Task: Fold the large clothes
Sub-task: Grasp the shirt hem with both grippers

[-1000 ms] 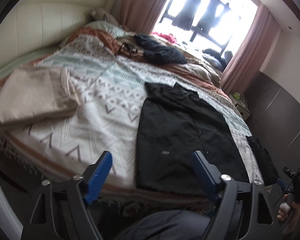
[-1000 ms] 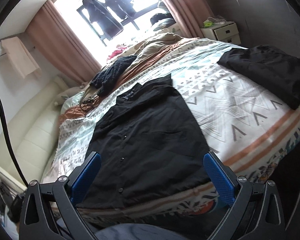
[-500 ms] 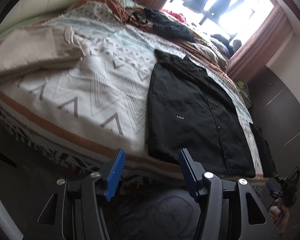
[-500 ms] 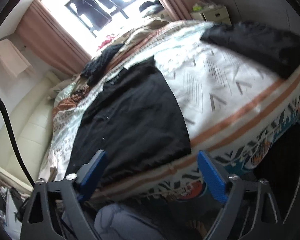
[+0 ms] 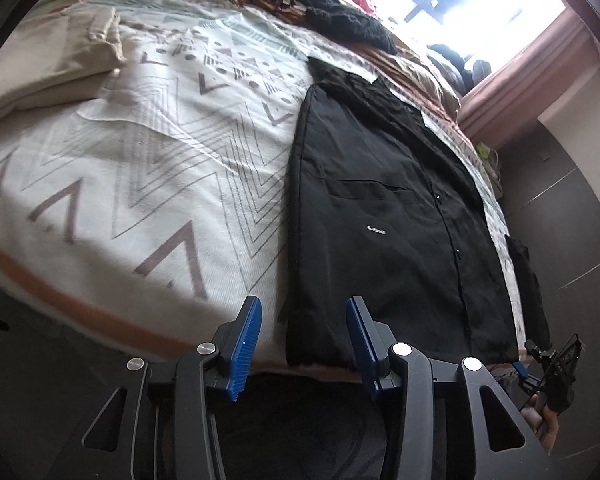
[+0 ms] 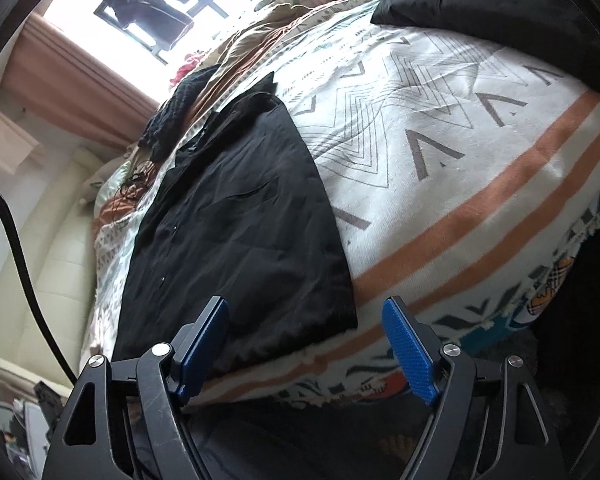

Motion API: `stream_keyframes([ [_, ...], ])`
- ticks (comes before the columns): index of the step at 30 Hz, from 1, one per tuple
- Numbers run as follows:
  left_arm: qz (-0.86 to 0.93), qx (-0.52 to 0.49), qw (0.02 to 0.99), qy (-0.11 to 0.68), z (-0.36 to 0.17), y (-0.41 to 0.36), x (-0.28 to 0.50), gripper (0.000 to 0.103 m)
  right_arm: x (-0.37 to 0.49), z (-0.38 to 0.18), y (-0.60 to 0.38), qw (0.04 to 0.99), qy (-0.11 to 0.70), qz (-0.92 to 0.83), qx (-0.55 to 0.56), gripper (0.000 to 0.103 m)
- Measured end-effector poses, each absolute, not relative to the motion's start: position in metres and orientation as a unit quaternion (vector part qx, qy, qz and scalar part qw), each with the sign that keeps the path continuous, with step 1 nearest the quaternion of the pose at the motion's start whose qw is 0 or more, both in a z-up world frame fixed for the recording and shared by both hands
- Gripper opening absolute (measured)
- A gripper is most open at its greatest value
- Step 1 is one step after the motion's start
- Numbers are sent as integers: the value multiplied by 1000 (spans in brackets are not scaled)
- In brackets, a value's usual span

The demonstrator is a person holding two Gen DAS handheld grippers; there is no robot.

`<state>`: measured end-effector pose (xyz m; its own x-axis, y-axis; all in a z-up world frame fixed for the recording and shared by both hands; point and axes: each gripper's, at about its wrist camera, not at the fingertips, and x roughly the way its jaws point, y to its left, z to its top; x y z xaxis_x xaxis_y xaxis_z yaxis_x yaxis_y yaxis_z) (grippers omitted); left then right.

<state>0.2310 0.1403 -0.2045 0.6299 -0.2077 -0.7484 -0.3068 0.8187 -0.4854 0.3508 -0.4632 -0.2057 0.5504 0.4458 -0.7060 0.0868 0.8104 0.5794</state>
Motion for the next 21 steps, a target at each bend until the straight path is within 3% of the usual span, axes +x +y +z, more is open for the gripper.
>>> stream_keyframes([
  [8, 24, -313, 844, 435, -221, 143, 243, 45, 368, -221, -455, 828, 466, 104, 293, 76],
  [13, 0, -335, 832, 443, -224, 143, 242, 32, 368, -223, -454, 817, 463, 122, 320, 76],
  [17, -13, -337, 831, 443, -223, 137, 234, 32, 362, -223, -447, 808, 466, 147, 329, 74],
  [21, -8, -342, 828, 444, -224, 137, 235, 32, 356, -224, -447, 805, 452, 166, 348, 64],
])
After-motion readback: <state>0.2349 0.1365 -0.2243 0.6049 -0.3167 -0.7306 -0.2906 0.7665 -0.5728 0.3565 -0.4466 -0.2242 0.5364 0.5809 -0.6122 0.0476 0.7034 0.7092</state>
